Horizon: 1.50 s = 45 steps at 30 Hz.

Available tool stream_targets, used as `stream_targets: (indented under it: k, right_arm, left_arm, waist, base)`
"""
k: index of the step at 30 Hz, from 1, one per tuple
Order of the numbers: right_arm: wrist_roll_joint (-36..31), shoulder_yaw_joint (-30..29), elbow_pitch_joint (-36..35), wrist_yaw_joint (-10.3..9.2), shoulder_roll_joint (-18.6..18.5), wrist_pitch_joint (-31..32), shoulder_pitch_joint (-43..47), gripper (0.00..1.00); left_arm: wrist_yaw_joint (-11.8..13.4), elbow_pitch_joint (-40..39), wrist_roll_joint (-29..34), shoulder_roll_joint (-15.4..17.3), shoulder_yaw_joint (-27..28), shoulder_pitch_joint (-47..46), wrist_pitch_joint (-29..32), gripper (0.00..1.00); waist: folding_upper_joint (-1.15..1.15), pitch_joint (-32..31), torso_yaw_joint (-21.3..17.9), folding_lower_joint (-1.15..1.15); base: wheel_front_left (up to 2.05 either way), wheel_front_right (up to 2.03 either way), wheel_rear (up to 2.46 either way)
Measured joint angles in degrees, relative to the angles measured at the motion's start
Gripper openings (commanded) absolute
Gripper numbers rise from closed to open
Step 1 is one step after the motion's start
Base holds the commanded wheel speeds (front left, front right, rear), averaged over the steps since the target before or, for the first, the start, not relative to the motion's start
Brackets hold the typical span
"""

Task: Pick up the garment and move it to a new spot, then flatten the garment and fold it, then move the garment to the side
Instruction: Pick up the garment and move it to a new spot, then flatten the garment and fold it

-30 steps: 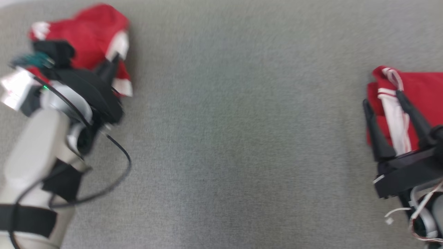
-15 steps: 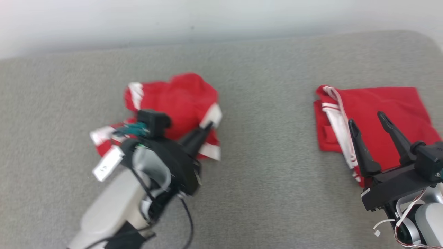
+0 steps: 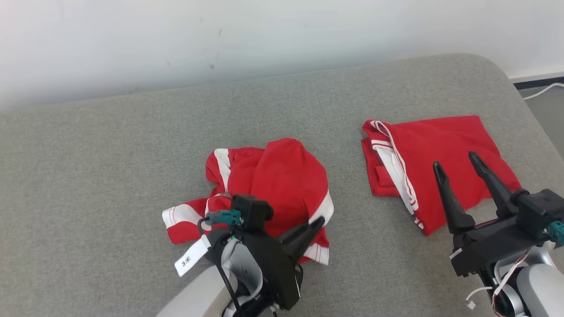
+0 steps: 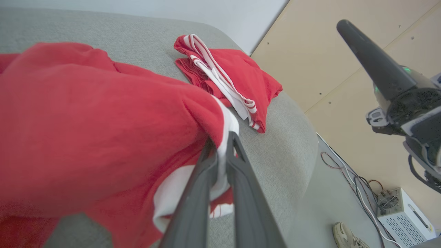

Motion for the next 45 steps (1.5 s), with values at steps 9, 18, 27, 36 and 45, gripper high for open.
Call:
stream_targets:
  k: [9,18,27,36,45]
  right_arm:
    - [0.0,-0.67,0.45,0.05,-0.2,-1.49,0.9,1.0]
    - [0.01,-0.57,2.18,0.08,-0.11,-2.24,0.89,1.0]
    - [0.85,-1.46,4.35,0.07,-0.14,-3.47,2.79,1.0]
    - [1.2,-0.24,4.45,0.38,0.73,-3.54,3.88,1.0]
    - [1.13,0.94,4.23,1.09,0.77,-3.43,2.79,1.0]
  left_arm:
    - [0.0,2.76,-1.31,-0.77,-5.37,3.66,1.0,0.0]
    - [0.01,4.57,-1.24,-1.01,-6.08,3.53,-0.65,1.0]
    - [4.2,0.85,1.43,0.49,-3.91,3.54,-4.59,1.0]
    - [9.58,2.34,5.43,7.81,-0.73,2.79,-5.61,1.0]
    - [10.69,7.13,5.14,9.57,2.04,-0.25,-5.57,1.0]
  waist:
    - [0.01,0.41,-0.62,0.0]
    - [0.0,0.11,1.1,0.0]
    - [0.0,-2.1,3.58,0.0]
    - [0.01,-3.83,6.82,0.0]
    - [0.01,-3.24,7.11,0.01]
  base:
    - [0.0,0.0,0.0]
    - [0.0,0.0,0.0]
    - [0.0,0.0,0.0]
    - [0.0,0.0,0.0]
    - [0.0,0.0,0.0]
